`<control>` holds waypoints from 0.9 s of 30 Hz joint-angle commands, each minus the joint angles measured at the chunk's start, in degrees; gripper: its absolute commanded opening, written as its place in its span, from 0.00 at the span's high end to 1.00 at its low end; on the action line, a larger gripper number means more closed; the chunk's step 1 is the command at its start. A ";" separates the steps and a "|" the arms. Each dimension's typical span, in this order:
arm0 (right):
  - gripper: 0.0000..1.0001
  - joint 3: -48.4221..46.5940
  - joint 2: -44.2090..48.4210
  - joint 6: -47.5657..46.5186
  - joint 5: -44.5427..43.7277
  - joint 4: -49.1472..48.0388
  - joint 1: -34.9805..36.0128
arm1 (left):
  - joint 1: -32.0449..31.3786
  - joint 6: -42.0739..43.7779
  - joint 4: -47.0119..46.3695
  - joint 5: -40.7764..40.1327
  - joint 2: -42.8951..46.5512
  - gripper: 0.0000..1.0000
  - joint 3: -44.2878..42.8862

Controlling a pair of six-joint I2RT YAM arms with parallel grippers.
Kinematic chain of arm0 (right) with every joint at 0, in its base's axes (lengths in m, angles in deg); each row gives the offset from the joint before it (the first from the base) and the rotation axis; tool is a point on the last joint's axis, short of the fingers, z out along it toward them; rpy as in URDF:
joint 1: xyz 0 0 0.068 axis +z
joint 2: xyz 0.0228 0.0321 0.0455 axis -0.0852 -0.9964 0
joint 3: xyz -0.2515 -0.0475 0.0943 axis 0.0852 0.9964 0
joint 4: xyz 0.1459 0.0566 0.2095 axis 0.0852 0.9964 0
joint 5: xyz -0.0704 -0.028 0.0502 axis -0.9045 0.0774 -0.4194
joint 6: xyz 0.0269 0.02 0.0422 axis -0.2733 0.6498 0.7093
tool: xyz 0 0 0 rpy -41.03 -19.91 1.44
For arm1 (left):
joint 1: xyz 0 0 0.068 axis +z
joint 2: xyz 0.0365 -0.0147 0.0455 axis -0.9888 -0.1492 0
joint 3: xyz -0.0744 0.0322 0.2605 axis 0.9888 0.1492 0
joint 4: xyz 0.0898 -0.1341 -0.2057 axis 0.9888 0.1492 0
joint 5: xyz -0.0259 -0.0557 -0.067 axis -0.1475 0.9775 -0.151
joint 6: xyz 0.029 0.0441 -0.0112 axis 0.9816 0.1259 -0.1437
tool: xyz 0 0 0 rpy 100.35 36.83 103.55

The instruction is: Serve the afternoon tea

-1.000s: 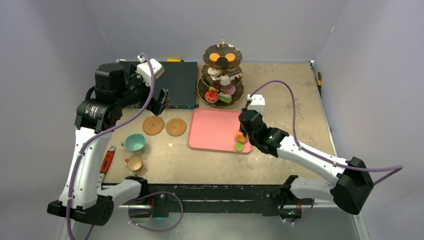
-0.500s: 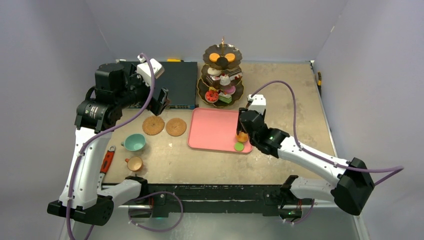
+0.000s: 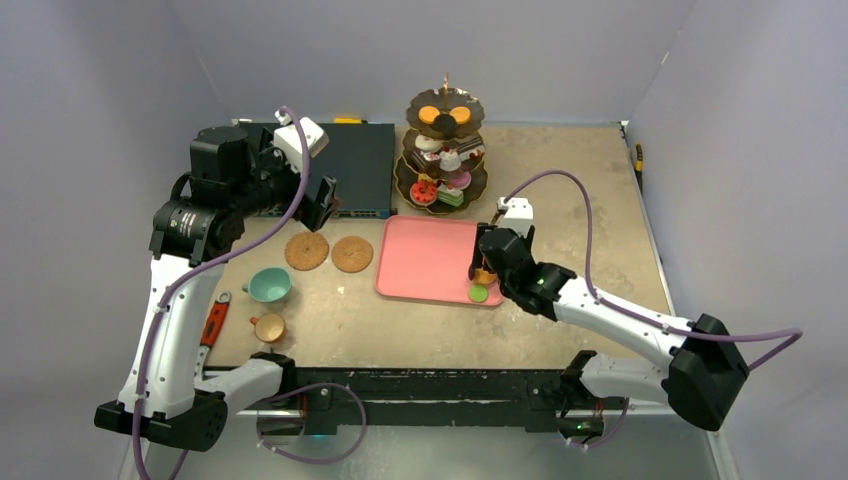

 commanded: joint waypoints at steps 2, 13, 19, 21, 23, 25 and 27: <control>0.33 1.11 0.21 2.36 0.14 -4.01 0.23 | 0.25 1.26 -0.14 0.01 0.37 0.01 -2.40; 0.54 2.63 1.13 -0.06 -0.10 -10.20 0.32 | 0.22 1.16 0.08 -0.03 0.15 0.01 -2.82; 0.60 -6.31 3.21 -7.54 -2.14 -7.84 0.24 | 0.26 1.26 0.16 -0.01 0.05 0.01 -3.16; 0.60 -10.42 3.92 -12.52 -3.45 -9.25 0.17 | 0.18 1.26 0.13 0.04 0.07 0.01 -3.26; 0.60 -15.36 3.93 -17.25 -4.47 -10.43 -0.55 | 0.22 1.26 0.14 -0.03 0.05 0.01 -3.30; 0.60 -20.31 2.88 -21.27 -3.92 -12.48 -2.11 | 0.26 1.24 0.19 -0.04 0.13 0.01 -3.27; 0.60 -24.90 1.47 -25.10 -2.13 -15.13 -4.32 | 0.21 1.23 0.18 -0.05 0.22 0.01 -3.18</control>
